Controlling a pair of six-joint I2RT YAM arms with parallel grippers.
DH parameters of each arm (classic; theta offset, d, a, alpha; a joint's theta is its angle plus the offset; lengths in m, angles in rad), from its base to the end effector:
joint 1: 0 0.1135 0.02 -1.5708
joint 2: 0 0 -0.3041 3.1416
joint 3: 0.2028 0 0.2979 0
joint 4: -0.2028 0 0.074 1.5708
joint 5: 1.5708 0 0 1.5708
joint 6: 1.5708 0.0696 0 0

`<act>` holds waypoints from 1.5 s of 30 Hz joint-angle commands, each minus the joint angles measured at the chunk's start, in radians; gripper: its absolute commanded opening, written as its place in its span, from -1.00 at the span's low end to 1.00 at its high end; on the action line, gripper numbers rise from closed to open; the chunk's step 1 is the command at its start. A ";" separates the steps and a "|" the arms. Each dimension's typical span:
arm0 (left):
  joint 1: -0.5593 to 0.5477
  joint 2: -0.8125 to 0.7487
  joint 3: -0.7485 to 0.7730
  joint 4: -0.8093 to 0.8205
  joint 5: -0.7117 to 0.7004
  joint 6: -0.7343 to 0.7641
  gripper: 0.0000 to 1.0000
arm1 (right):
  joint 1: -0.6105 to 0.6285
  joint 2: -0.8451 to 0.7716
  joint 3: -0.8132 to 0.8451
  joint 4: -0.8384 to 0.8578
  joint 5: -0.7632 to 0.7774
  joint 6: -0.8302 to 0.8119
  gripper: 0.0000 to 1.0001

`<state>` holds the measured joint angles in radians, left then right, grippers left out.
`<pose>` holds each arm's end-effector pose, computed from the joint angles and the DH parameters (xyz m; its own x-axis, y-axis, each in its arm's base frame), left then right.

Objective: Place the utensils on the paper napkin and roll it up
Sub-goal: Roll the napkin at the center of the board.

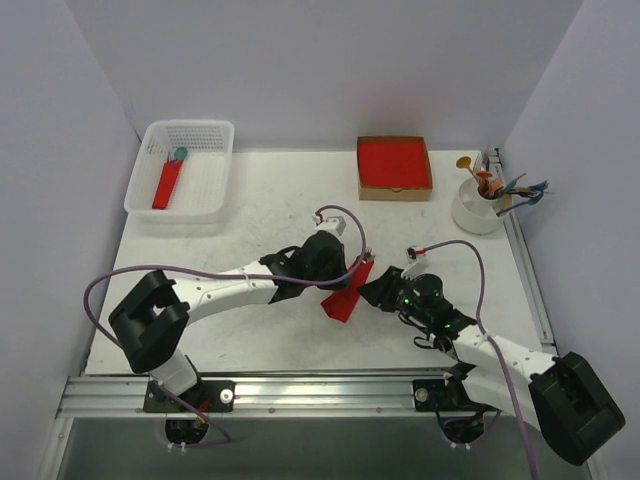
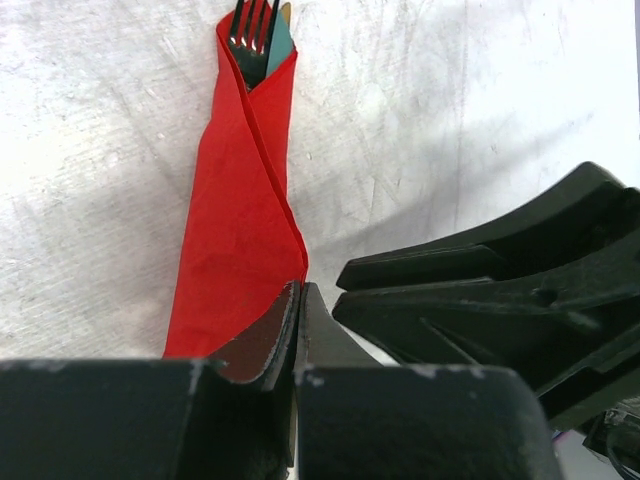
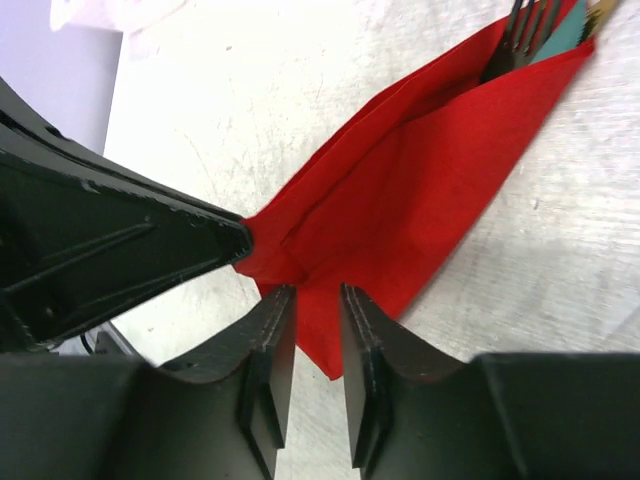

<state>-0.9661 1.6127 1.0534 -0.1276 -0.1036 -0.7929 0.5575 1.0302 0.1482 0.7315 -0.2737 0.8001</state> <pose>0.2462 -0.3436 0.2225 -0.8035 -0.0836 -0.5893 0.2855 0.8146 -0.5048 0.1892 0.1401 0.1660 -0.6168 0.4294 -0.6597 -0.4215 0.5276 0.7376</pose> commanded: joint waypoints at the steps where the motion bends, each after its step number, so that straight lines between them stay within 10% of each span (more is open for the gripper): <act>1: -0.011 0.013 0.034 0.043 0.005 -0.003 -0.95 | -0.010 -0.076 0.005 -0.127 0.080 -0.009 -0.52; 8: -0.032 0.041 0.048 0.063 0.010 -0.006 -0.95 | -0.039 0.001 0.017 -0.136 0.064 -0.016 -0.92; 27: -0.098 0.174 0.051 0.213 0.008 -0.049 -0.95 | -0.105 0.148 0.070 -0.183 0.088 -0.009 -1.00; 45: -0.132 0.230 -0.081 0.428 -0.027 -0.048 -0.95 | -0.301 0.068 0.183 -0.354 -0.105 -0.094 -0.25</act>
<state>-1.0916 1.8343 0.9909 0.2016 -0.1162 -0.8520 0.2707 1.0550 0.2642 0.3683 -0.2749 0.7555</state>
